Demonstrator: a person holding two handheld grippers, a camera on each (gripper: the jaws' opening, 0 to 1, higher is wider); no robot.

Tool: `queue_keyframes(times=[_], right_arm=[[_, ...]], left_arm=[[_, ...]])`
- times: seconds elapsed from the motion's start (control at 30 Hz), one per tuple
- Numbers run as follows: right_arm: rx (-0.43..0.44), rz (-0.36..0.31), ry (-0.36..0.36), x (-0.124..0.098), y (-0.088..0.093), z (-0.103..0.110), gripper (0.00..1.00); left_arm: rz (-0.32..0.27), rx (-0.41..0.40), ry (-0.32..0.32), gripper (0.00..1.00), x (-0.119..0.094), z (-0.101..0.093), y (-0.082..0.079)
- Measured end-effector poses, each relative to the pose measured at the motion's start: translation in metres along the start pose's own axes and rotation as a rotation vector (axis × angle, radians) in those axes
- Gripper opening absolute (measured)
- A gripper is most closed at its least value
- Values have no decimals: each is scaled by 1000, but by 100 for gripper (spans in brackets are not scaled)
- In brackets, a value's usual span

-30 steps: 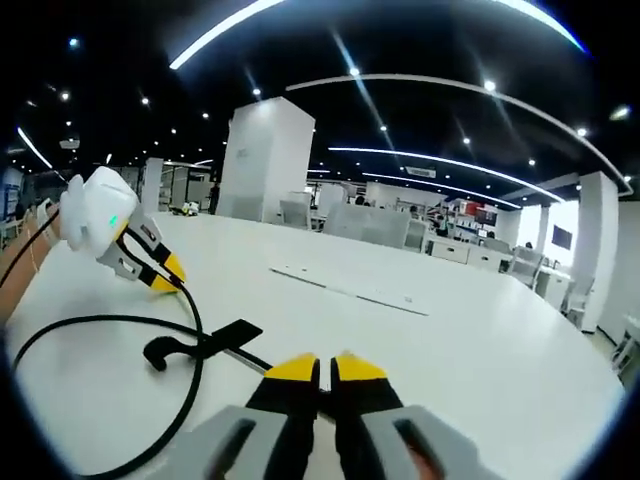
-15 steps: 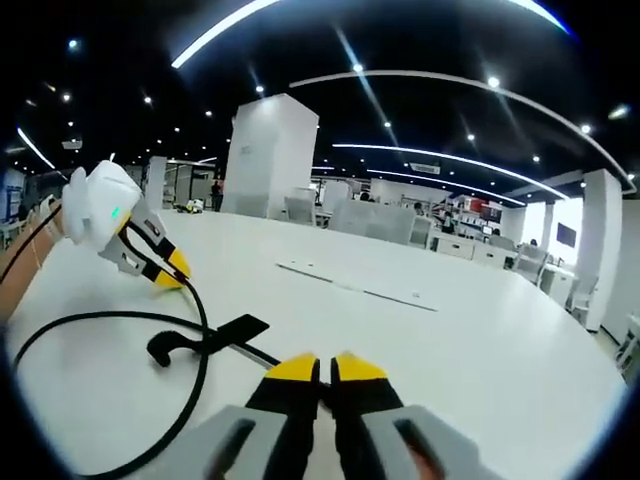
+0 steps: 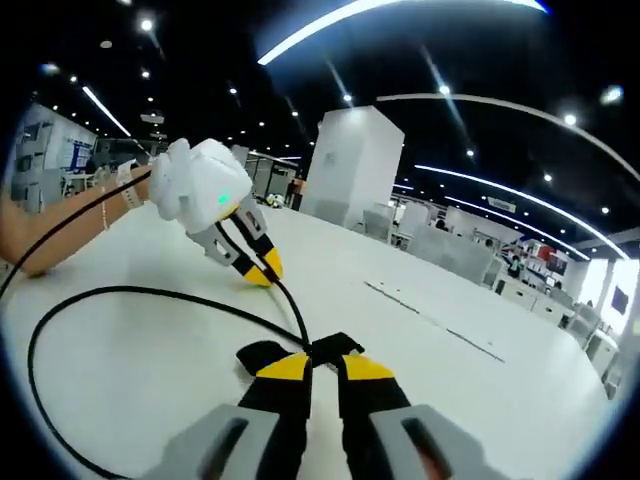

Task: Find the charging cable on the desk, coil it up and secure with Velcro.

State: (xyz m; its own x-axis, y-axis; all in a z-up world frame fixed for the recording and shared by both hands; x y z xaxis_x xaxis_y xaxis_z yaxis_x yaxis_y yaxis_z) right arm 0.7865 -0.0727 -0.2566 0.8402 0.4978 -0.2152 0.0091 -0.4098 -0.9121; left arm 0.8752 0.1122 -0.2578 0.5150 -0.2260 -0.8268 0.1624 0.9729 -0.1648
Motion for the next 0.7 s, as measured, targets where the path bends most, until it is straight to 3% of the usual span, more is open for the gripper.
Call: queue_keyframes(times=[0.07,0.2,0.3,0.37,0.47,0.53,0.7], right_arm=[[-30,11,-31,-1,-2,6,12],[-200,75,-7,-1,4,4,11],[-219,91,-61,2,10,12,11],[-229,94,-55,4,11,14,14],[-223,66,19,10,12,11,16],[-265,34,114,16,14,7,14],[-257,12,149,21,13,8,12]], left_arm=[[1,0,0,7,0,0,0],[-3,-2,0,7,0,0,0],[-4,-4,0,7,0,0,0],[-5,-3,-1,7,0,0,-1],[-6,-3,-1,7,1,0,-1],[-2,1,-1,7,1,0,-1],[-9,-4,-2,7,0,-1,-1]])
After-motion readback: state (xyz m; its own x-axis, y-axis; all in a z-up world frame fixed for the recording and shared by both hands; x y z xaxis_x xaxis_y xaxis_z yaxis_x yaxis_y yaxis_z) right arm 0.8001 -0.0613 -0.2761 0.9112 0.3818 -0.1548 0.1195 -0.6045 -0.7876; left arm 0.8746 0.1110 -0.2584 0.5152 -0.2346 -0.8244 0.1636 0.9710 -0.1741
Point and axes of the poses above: the point that each gripper's makers call its tool centre point, and the gripper's own axes: x roughly forward along the fingers, z roughly to its left, y roughly out of its underside, the point moved 7 cm from there along -x, roughly backward along the fingers, and after that the axes turned 13 degrees about y, right-handed, at the moved point
